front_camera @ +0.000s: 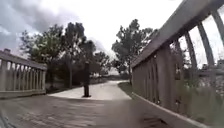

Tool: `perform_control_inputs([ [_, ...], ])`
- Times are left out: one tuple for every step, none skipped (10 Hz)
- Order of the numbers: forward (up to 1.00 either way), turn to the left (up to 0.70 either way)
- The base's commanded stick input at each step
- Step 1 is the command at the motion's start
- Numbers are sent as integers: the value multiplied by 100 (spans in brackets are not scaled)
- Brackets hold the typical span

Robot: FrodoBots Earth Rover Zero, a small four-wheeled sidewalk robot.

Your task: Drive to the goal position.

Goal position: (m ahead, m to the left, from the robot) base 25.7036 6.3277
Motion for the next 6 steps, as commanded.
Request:
perform_control_inputs([
  [85, 0],
  [85, 0],
  [85, 0],
  [85, 0],
  [85, 4],
  [85, 32],
])
